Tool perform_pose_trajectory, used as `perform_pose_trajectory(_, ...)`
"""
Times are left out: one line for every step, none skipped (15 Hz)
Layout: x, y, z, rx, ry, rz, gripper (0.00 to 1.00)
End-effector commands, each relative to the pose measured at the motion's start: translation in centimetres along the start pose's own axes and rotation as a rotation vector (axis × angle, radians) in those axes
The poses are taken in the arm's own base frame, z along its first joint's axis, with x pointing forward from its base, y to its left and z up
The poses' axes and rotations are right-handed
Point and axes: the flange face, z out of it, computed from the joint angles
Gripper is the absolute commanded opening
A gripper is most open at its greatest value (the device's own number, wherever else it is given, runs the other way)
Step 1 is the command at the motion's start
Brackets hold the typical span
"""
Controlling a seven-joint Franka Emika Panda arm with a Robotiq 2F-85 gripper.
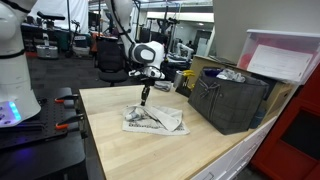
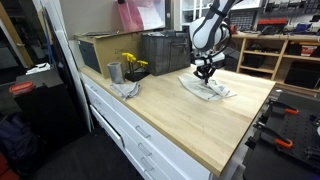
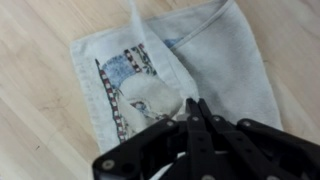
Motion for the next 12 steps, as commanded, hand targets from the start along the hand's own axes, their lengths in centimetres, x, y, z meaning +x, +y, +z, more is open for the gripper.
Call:
perform_pose_trajectory(-2.2, -3.1, -1.1, -0.049, 0.019, -0.038, 0.01)
perform_pose_trajectory(-2.8, -4.2, -1.3, -0.059, 0.027, -0.058, 0.01)
perform_pose_trajectory(-3.7, -5.5, -1.6, -0.071, 0.037, -0.087, 0.01)
perform_pose_trajectory(-4.4, -6.6, -1.9, -0.081, 0.048, -0.113, 0.01)
perform_pose_trajectory(-5.3, -7.9, -2.3, -0.089, 0.060, -0.143, 0.01)
perform_pose_trajectory(-6.2, -9.1, -2.7, -0.095, 0.067, -0.168, 0.01)
perform_pose_trajectory(-7.0, -10.2, -3.2, -0.098, 0.072, -0.195, 0.01)
perform_pose_trajectory(-7.8, -11.5, -3.7, -0.097, 0.076, -0.218, 0.01)
perform_pose_trajectory(-8.7, -12.6, -4.3, -0.095, 0.077, -0.243, 0.01)
perform_pose_trajectory(-9.5, -13.8, -4.8, -0.087, 0.072, -0.270, 0.01)
perform_pose_trajectory(-10.3, -15.1, -5.2, -0.076, 0.066, -0.295, 0.01)
perform_pose_trajectory(-11.2, -16.3, -5.6, -0.065, 0.056, -0.317, 0.01)
